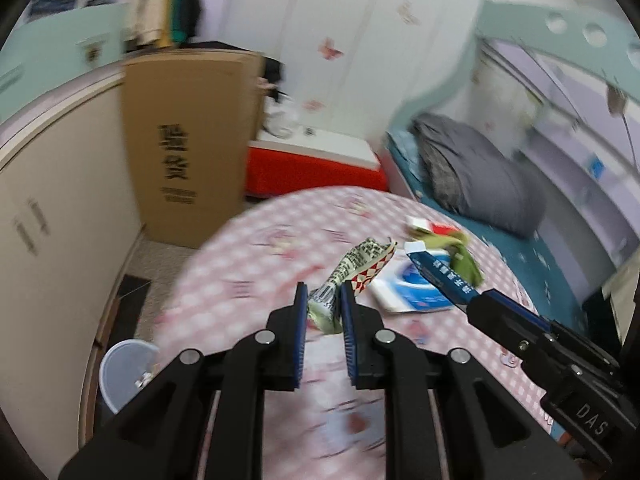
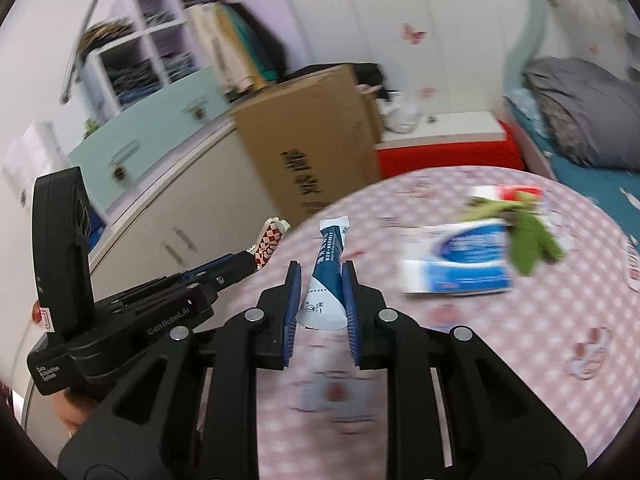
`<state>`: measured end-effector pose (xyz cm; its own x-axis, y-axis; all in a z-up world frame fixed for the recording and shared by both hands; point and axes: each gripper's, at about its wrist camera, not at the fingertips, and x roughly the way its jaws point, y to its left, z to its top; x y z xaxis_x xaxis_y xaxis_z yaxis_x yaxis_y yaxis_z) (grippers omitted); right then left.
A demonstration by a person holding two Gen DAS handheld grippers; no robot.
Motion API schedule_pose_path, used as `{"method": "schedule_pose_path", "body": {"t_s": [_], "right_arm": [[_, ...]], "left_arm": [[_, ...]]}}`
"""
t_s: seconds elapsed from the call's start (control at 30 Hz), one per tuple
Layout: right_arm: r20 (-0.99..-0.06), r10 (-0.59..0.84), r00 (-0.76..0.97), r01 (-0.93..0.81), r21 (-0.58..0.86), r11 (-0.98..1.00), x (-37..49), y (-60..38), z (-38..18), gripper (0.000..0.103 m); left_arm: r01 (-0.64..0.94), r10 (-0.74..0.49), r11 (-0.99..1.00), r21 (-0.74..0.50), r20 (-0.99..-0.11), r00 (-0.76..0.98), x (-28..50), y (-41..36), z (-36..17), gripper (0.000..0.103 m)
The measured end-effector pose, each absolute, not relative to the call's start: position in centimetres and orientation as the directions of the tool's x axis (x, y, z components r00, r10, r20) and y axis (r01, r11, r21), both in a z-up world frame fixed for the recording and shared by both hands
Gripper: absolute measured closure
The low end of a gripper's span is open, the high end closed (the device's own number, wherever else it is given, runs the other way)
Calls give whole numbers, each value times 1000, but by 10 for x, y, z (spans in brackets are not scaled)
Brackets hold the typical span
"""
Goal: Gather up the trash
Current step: 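Carry the tube and wrapper over the wastebasket and open both tools to drop them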
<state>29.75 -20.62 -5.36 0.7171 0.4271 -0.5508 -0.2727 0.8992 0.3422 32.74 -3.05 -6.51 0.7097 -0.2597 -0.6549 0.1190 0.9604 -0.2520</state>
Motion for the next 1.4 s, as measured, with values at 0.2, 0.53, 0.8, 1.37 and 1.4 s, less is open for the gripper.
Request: {"method": "schedule_pose_path", "body": {"t_s": [0.2,0.53,0.8,1.37,1.4], "right_arm": [[-555,537,635,-412,344,844,298,-103,-54,82],[-618,622,481,-547,343,764,315,47,-101,82],[-702,589,401,-533,344,773,352,121,-173,48],[-736,528,422,-479,313,820,367,115,-201,42],[-734,527,428,-477,312,822,367,114,-200,41]], "left_arm": [[-38,-161,960,-278,-655,738,304,76,-68,87],[-305,26,916,-262,-719,695,288,229,-118,87],[-453,118,864,-220,-785,608,299,295,-173,87],[-471,104,860,-195,-837,538,327,302,-221,87],[-468,104,862,-195,-836,539,327,300,-221,87]]}}
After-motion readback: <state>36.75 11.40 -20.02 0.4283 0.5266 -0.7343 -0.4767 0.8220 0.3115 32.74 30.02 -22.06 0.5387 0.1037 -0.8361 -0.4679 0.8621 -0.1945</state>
